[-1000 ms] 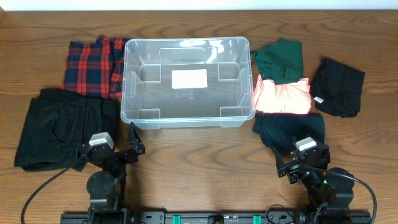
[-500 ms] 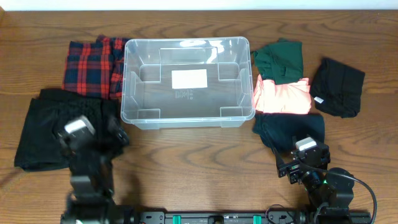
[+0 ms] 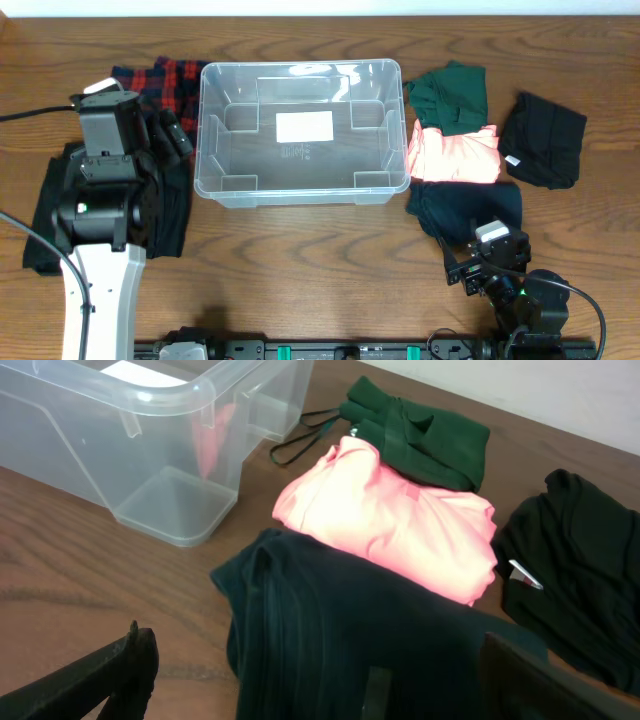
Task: Pack container
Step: 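Move the left gripper down and grasp the folded black trousers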
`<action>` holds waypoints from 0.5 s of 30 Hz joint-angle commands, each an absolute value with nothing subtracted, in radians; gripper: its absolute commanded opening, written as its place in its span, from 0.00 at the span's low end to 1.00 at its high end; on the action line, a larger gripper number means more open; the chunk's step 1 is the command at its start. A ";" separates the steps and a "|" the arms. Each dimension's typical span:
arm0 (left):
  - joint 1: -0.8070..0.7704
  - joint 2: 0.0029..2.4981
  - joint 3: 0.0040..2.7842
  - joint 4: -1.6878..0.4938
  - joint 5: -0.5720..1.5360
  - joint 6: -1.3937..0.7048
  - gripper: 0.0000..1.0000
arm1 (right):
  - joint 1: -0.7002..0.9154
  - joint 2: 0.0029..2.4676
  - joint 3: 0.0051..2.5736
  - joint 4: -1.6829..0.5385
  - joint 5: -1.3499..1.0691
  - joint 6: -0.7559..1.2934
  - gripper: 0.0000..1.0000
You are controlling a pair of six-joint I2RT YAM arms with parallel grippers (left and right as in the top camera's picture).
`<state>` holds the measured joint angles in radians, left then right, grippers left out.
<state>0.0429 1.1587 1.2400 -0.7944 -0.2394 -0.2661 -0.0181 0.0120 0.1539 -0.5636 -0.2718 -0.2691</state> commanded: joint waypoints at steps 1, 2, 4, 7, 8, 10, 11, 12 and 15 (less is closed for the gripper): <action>0.108 1.185 1.257 -0.841 -0.249 -0.337 0.98 | -0.032 0.006 0.152 -0.565 -0.269 -0.258 0.99; 0.154 1.196 1.257 -0.870 -0.248 -0.393 0.98 | -0.032 0.006 0.152 -0.565 -0.269 -0.258 0.99; 0.251 1.210 1.257 -0.916 -0.243 -0.477 0.98 | -0.032 0.006 0.152 -0.565 -0.269 -0.258 0.99; 0.453 1.224 1.257 -0.943 -0.125 -0.498 0.98 | -0.032 0.006 0.152 -0.565 -0.269 -0.258 0.99; 0.532 1.229 1.257 -0.944 -0.063 -0.489 0.98 | -0.032 0.006 0.152 -0.565 -0.269 -0.258 0.99; 0.675 1.242 1.256 -0.945 0.028 -0.478 0.98 | -0.032 0.006 0.152 -0.565 -0.269 -0.258 0.99; 0.746 1.253 1.256 -0.945 0.077 -0.461 0.98 | -0.032 0.006 0.152 -0.565 -0.269 -0.258 0.99; 0.810 1.268 1.256 -0.945 0.124 -0.439 0.98 | -0.032 0.006 0.152 -0.565 -0.269 -0.258 0.99; 0.934 1.317 1.252 -0.949 0.189 -0.405 0.98 | -0.032 0.006 0.152 -0.565 -0.269 -0.258 0.99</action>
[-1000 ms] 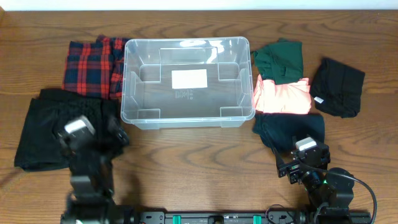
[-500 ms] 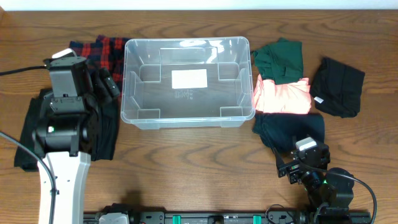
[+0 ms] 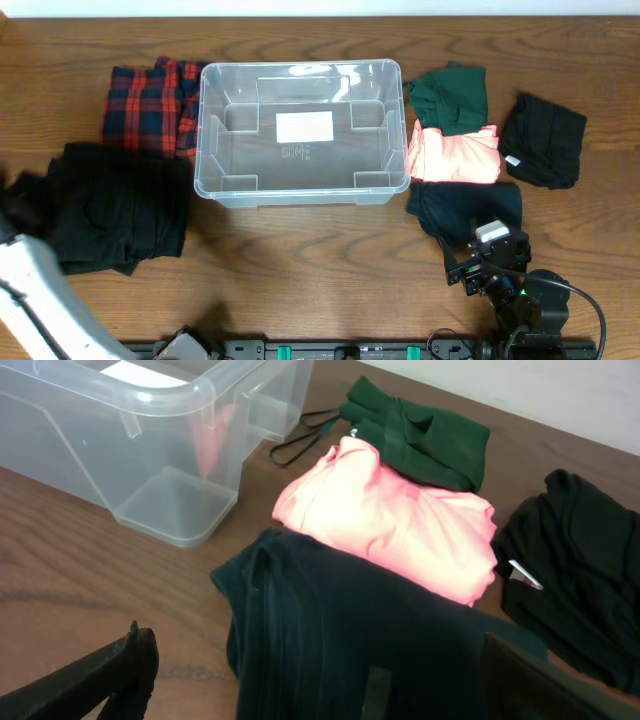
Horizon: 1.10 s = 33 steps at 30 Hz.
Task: Pack container
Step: 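Move the left gripper down and grasp the folded black trousers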
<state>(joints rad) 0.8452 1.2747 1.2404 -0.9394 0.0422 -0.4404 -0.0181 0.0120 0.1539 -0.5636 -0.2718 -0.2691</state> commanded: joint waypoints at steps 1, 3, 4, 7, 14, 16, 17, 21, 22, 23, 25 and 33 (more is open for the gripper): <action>0.962 1.338 1.252 -0.949 0.196 -0.386 0.98 | -0.032 0.006 0.152 -0.565 -0.269 -0.258 0.99; 1.007 1.386 1.252 -0.945 0.194 -0.338 0.99 | -0.032 0.006 0.152 -0.565 -0.269 -0.258 0.99; 1.023 1.411 1.252 -0.940 0.194 -0.321 0.99 | -0.032 0.006 0.152 -0.565 -0.269 -0.258 0.99; 1.059 1.482 1.252 -0.903 0.200 -0.271 0.98 | -0.032 0.006 0.152 -0.565 -0.269 -0.258 0.99; 1.117 1.634 1.252 -0.790 0.360 -0.032 0.98 | -0.032 0.006 0.152 -0.565 -0.269 -0.258 0.99; 1.129 1.672 1.252 -0.789 0.410 0.054 0.98 | -0.032 0.006 0.152 -0.565 -0.269 -0.258 0.99; 1.135 1.691 1.252 -0.789 0.441 0.086 0.98 | -0.032 0.006 0.152 -0.565 -0.269 -0.258 0.99; 1.174 1.770 1.252 -0.791 0.524 0.150 1.00 | -0.032 0.006 0.152 -0.565 -0.269 -0.258 0.99; 1.186 1.787 1.252 -0.793 0.524 0.150 1.00 | -0.032 0.006 0.152 -0.565 -0.269 -0.258 0.99; 1.203 1.804 1.252 -0.795 0.524 0.150 0.99 | -0.032 0.006 0.152 -0.565 -0.269 -0.258 0.99; 1.231 1.827 1.252 -0.790 0.551 0.150 1.00 | -0.032 0.006 0.152 -0.565 -0.269 -0.258 0.99; 1.324 1.888 1.252 -0.757 0.640 0.222 0.97 | -0.032 0.006 0.152 -0.565 -0.269 -0.258 0.99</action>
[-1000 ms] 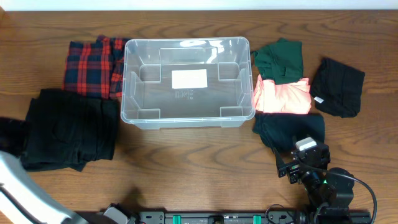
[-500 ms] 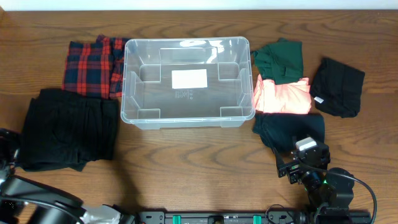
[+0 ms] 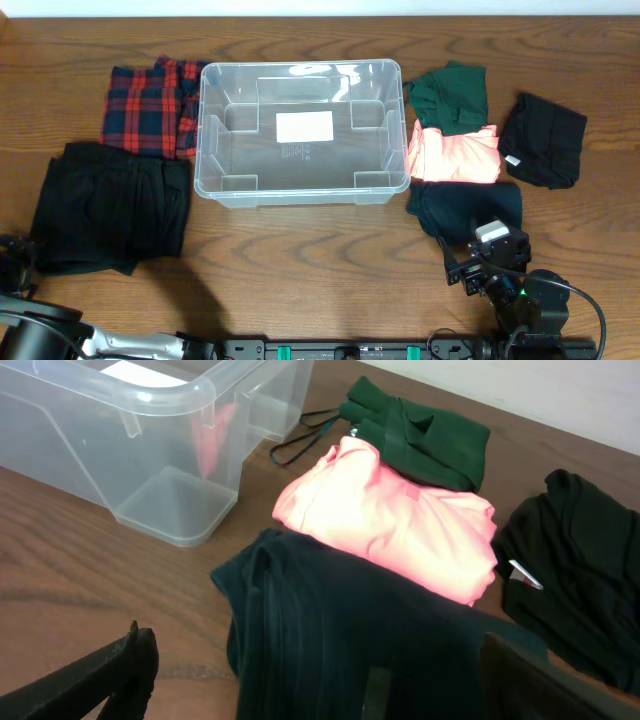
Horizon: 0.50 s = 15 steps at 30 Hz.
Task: Pack container
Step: 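Move the left gripper down and grasp the folded black trousers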
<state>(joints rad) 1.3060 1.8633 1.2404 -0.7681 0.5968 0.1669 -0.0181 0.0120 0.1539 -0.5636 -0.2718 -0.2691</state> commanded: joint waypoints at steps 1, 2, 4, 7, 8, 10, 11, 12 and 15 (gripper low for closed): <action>1.330 1.899 1.252 -0.748 0.641 0.221 0.97 | -0.032 0.006 0.152 -0.565 -0.269 -0.258 0.99; 1.333 1.910 1.252 -0.741 0.641 0.222 0.97 | -0.032 0.006 0.152 -0.565 -0.269 -0.258 0.99; 1.336 1.937 1.252 -0.730 0.640 0.225 0.96 | -0.032 0.006 0.152 -0.565 -0.269 -0.258 0.99; 1.336 1.974 1.252 -0.713 0.640 0.225 0.96 | -0.032 0.006 0.152 -0.565 -0.269 -0.258 0.99; 1.337 1.985 1.252 -0.705 0.640 0.225 0.96 | -0.032 0.006 0.152 -0.565 -0.269 -0.258 0.99; 1.337 2.002 1.252 -0.689 0.641 0.224 0.96 | -0.032 0.006 0.152 -0.565 -0.269 -0.258 0.99; 1.337 2.009 1.252 -0.680 0.646 0.224 0.96 | -0.032 0.006 0.152 -0.565 -0.269 -0.258 0.99; 1.337 2.014 1.252 -0.674 0.649 0.224 0.96 | -0.032 0.006 0.152 -0.565 -0.269 -0.258 0.99; 1.336 2.022 1.252 -0.643 0.666 0.224 0.96 | -0.032 0.006 0.152 -0.565 -0.269 -0.258 0.99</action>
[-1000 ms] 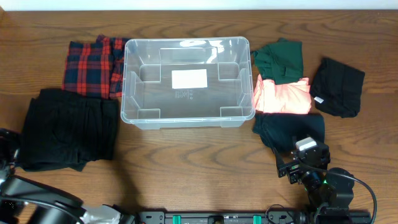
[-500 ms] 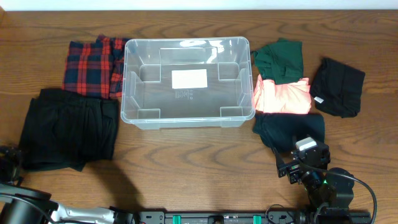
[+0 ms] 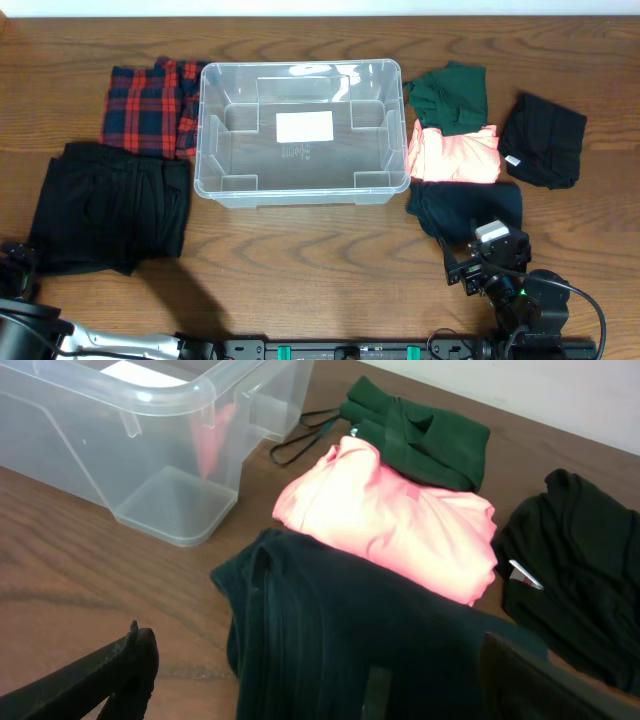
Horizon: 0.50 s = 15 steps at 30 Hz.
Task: Pack container
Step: 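Move the left gripper down and grasp the folded black trousers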
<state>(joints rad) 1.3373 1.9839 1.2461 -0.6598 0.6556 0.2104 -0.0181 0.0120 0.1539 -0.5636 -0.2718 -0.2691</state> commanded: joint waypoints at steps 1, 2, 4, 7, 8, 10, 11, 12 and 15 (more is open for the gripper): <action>1.336 2.022 1.252 -0.632 0.677 0.224 0.96 | -0.032 0.006 0.152 -0.565 -0.269 -0.258 0.99; 1.336 2.022 1.252 -0.621 0.693 0.224 0.96 | -0.032 0.006 0.152 -0.565 -0.269 -0.258 0.99; 1.334 2.022 1.252 -0.599 0.718 0.224 0.96 | -0.032 0.006 0.152 -0.565 -0.269 -0.258 0.99; 1.312 2.022 1.246 -0.580 0.726 0.223 0.96 | -0.032 0.006 0.152 -0.565 -0.269 -0.258 0.99; 1.303 2.022 1.244 -0.577 0.727 0.223 0.96 | -0.032 0.006 0.152 -0.565 -0.269 -0.258 0.99; 1.276 2.022 1.241 -0.570 0.726 0.223 0.95 | -0.032 0.006 0.152 -0.565 -0.269 -0.258 0.99; 1.264 2.022 1.241 -0.570 0.726 0.224 0.95 | -0.032 0.006 0.152 -0.565 -0.269 -0.258 0.99; 1.252 2.022 1.241 -0.570 0.726 0.224 0.94 | -0.032 0.006 0.152 -0.565 -0.269 -0.258 0.99; 1.216 2.022 1.241 -0.574 0.725 0.224 0.91 | -0.032 0.006 0.152 -0.565 -0.269 -0.258 0.99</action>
<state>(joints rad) 1.2480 1.9999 1.2461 -0.5709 0.7094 0.2104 -0.0181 0.0120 0.1539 -0.5636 -0.2718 -0.2691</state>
